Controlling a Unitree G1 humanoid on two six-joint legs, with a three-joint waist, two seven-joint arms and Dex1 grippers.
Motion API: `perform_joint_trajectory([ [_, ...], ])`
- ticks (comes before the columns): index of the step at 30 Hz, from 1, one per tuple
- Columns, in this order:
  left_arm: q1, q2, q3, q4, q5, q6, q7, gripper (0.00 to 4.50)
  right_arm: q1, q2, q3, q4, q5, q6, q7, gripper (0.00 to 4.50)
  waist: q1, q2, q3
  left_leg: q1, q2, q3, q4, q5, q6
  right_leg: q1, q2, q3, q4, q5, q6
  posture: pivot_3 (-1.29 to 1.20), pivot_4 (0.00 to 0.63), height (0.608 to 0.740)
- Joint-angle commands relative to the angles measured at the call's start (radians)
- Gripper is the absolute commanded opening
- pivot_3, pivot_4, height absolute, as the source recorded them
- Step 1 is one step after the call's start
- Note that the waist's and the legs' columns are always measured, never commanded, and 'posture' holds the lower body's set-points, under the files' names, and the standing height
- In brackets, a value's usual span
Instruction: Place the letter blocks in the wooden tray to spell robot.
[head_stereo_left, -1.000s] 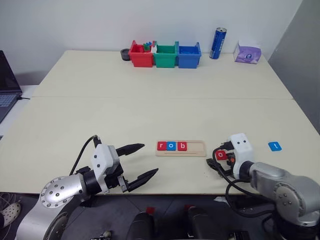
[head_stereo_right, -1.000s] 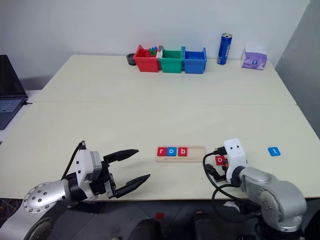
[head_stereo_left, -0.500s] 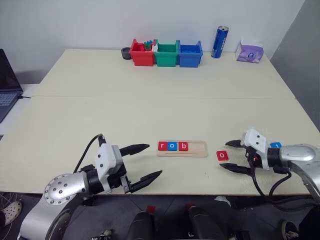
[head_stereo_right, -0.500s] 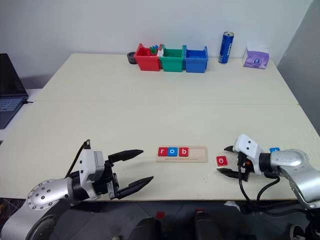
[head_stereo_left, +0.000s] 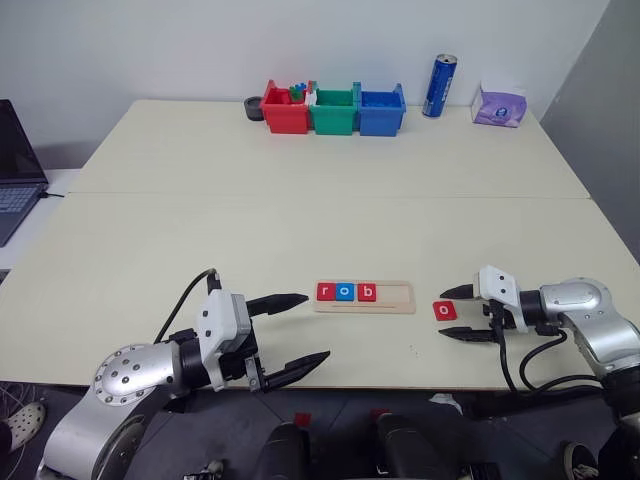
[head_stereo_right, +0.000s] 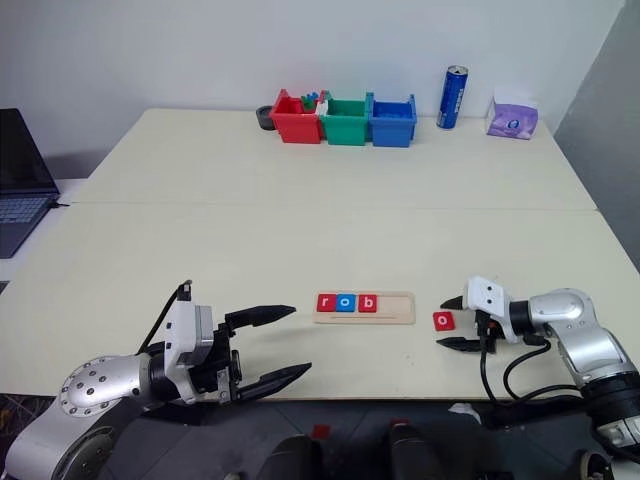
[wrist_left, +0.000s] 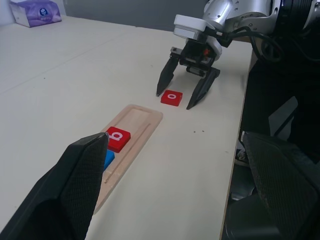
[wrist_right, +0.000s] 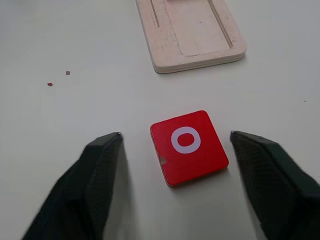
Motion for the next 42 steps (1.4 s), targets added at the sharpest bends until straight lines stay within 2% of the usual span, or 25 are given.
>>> perform_joint_trajectory([
  [1,-0.003,0.007,0.007,-0.035,-0.021,-0.002,0.001,4.50,-0.008,-0.010,-0.023,0.008,-0.018,-0.004,-0.001,2.20,0.000,0.000,0.000,0.000,0.000,0.000,0.000,0.000,0.000,0.000,0.000,0.000,0.000,0.000,0.000,0.00,0.150,0.740],
  [3,-0.002,0.008,0.009,-0.035,-0.021,-0.002,0.001,4.50,-0.003,-0.018,-0.029,-0.003,-0.011,0.000,0.006,1.56,0.000,0.000,0.000,0.000,0.000,0.000,0.000,0.000,0.000,0.000,0.000,0.000,0.001,0.000,0.000,0.00,0.150,0.740],
  [4,0.000,0.008,0.011,-0.036,-0.021,-0.002,0.002,4.50,-0.004,-0.022,-0.032,-0.015,-0.003,0.010,0.012,1.45,0.000,0.000,0.000,0.000,0.000,0.000,0.000,0.000,0.000,0.000,0.000,0.000,0.001,0.000,0.000,0.00,0.150,0.740],
  [9,0.007,0.008,0.027,-0.038,-0.020,-0.004,0.013,4.50,-0.070,0.001,-0.041,-0.099,0.049,0.106,0.019,1.45,-0.003,0.001,0.000,0.000,0.000,0.000,0.000,0.000,0.000,0.000,0.000,0.000,0.001,0.000,0.000,0.00,0.150,0.740],
  [14,0.026,0.007,0.039,-0.051,-0.018,-0.004,0.032,4.50,-0.133,0.082,-0.003,-0.158,0.039,0.165,-0.019,1.45,-0.002,0.001,0.000,0.000,0.000,-0.001,0.000,0.000,0.000,0.000,0.001,0.000,0.001,0.000,0.000,0.00,0.150,0.740],
  [27,0.051,0.016,0.052,-0.075,-0.019,-0.002,0.055,4.50,-0.236,0.227,0.101,0.026,-0.092,0.046,-0.034,1.45,0.000,0.001,0.000,0.000,0.000,0.000,0.000,0.000,0.000,0.000,-0.003,0.000,0.001,0.000,-0.001,0.00,0.150,0.740],
  [31,0.045,0.017,0.049,-0.074,-0.019,0.000,0.058,4.50,-0.250,0.243,0.104,0.052,-0.105,0.030,-0.027,1.45,0.000,0.001,0.000,-0.001,0.000,-0.001,0.000,0.000,0.000,-0.001,-0.003,-0.001,0.001,0.003,-0.005,0.00,0.150,0.740],
  [42,0.042,0.018,0.047,-0.069,-0.016,-0.002,0.064,4.50,-0.260,0.250,0.107,0.063,-0.114,0.024,-0.011,1.45,0.000,0.001,0.000,0.000,0.000,-0.001,0.000,0.000,0.000,-0.001,-0.003,-0.001,0.001,0.002,-0.005,0.00,0.150,0.740],
])
